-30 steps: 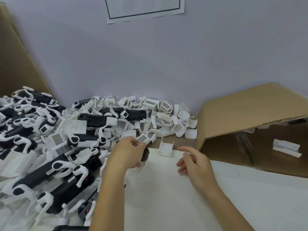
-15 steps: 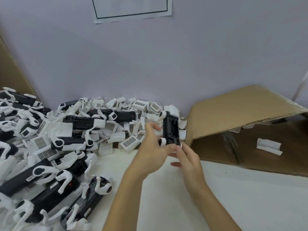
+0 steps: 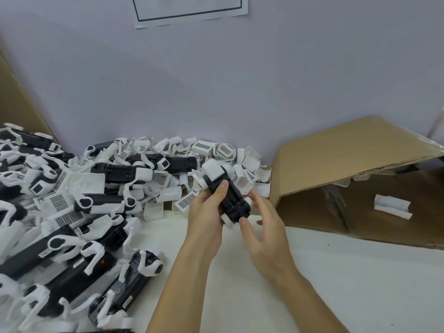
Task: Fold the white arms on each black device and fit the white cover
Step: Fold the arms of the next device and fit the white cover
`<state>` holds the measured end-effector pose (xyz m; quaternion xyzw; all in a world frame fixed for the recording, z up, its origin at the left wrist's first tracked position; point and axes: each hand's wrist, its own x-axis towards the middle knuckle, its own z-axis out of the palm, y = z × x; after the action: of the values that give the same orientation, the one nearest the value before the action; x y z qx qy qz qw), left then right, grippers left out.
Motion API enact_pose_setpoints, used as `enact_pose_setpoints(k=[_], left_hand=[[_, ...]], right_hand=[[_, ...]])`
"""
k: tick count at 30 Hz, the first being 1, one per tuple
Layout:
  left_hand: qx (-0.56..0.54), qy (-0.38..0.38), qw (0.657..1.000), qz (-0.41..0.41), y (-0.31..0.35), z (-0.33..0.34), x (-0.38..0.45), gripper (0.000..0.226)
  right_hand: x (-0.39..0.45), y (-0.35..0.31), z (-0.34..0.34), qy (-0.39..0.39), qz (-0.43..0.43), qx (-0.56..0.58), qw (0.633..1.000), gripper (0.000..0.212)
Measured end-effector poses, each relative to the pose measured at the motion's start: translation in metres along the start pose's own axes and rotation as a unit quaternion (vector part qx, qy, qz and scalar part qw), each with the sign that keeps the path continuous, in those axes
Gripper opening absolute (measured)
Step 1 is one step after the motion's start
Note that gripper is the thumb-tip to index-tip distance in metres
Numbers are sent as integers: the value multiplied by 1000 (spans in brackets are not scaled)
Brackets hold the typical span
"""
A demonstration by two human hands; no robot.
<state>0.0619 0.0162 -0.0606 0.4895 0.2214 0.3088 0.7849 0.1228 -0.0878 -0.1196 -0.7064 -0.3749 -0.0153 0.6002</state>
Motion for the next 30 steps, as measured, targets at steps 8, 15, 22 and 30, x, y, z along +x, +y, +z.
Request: enact_pose_setpoints(k=[8, 15, 22, 30], left_hand=[[49, -42, 998, -10, -7, 6, 1, 22], [88, -55, 995, 10, -11, 7, 0, 22], [76, -65, 995, 16, -12, 7, 1, 21], [150, -94, 979, 98, -16, 5, 1, 23]], right_hand=[[2, 0, 5, 8, 39, -82, 996, 93], [4, 1, 3, 26, 31, -12, 999, 52], [5, 0, -1, 60, 14, -35, 997, 44], [5, 3, 3, -10, 24, 23, 999, 69]])
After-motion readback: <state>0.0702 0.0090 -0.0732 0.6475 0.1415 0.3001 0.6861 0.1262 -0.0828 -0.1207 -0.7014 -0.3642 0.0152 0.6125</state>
